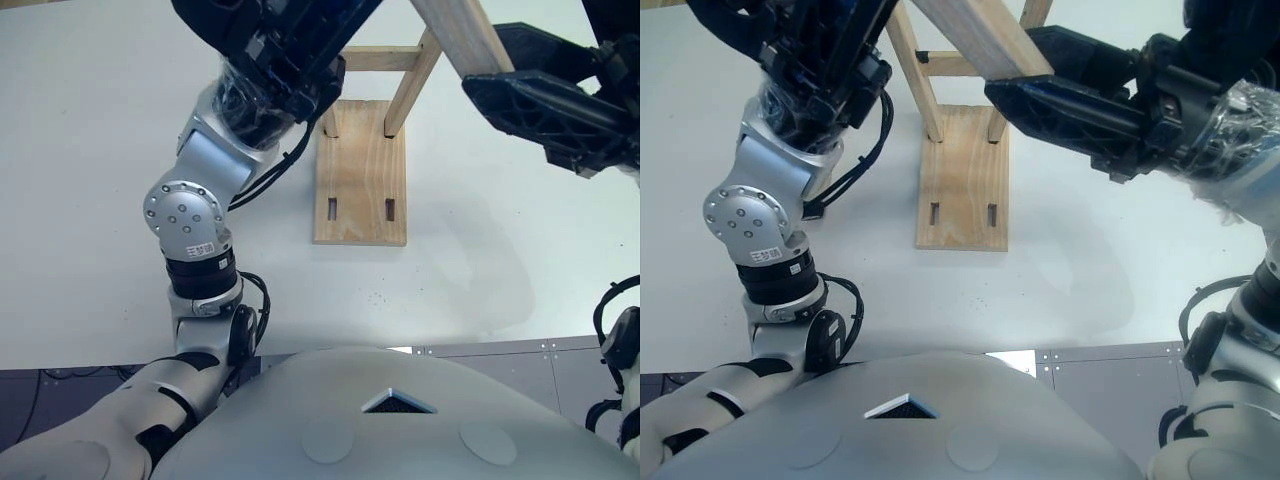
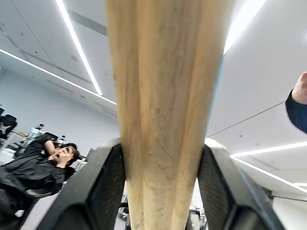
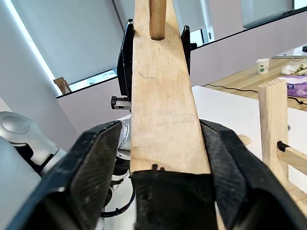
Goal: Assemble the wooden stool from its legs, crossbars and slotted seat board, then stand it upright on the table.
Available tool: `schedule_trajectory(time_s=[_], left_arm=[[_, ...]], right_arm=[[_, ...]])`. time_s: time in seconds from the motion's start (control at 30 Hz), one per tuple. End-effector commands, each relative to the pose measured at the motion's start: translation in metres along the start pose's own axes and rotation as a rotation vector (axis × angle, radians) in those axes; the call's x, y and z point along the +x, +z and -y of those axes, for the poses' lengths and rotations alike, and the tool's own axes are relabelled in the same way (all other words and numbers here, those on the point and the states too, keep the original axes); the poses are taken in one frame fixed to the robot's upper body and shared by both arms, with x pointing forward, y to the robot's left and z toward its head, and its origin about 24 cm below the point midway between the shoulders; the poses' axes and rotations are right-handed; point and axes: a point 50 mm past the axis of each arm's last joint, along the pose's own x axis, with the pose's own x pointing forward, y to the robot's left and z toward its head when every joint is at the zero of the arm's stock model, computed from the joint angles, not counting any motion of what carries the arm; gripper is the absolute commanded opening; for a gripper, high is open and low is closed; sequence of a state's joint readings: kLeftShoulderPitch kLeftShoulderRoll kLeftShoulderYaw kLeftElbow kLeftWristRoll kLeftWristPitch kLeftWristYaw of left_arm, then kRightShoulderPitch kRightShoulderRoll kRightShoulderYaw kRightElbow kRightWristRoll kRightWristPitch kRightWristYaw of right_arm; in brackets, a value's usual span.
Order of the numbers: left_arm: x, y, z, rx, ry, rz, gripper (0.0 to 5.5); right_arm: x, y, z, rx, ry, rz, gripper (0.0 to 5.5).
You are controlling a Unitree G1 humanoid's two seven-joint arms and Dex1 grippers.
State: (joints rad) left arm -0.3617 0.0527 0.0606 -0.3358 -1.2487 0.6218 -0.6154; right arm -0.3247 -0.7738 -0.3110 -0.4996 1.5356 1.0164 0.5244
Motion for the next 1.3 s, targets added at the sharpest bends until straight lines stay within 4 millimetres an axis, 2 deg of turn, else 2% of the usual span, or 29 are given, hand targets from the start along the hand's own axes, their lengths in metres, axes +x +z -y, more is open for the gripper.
schedule_trajectory(time_s=[0.03,0.1,0.43,0.63,0.93,1.3], left_arm=[[-0.013,0.005,-0.014,0.09,0.073,-0.034,2.04],[-0.025,0.006,-0.021,0.132,0.105,-0.068,2.04],[-0.077,0.007,-0.031,0.199,0.194,-0.219,2.04],[-0.107,0.003,-0.034,0.23,0.201,-0.377,2.04],[-0.126,-0.014,-0.038,0.23,0.199,-0.476,2.03],[-0.14,-0.017,-0.043,0.248,0.224,-0.526,2.03]], right_arm=[[-0.007,-0.003,0.006,-0.011,-0.057,-0.046,3.51],[-0.013,-0.008,0.013,-0.019,-0.106,-0.08,3.77],[-0.051,-0.031,0.05,0.016,-0.293,-0.117,3.77],[-0.06,-0.04,0.061,0.026,-0.335,-0.131,3.77],[-0.061,-0.04,0.067,0.023,-0.331,-0.153,3.77],[-0.052,-0.044,0.065,0.023,-0.3,-0.171,3.77]])
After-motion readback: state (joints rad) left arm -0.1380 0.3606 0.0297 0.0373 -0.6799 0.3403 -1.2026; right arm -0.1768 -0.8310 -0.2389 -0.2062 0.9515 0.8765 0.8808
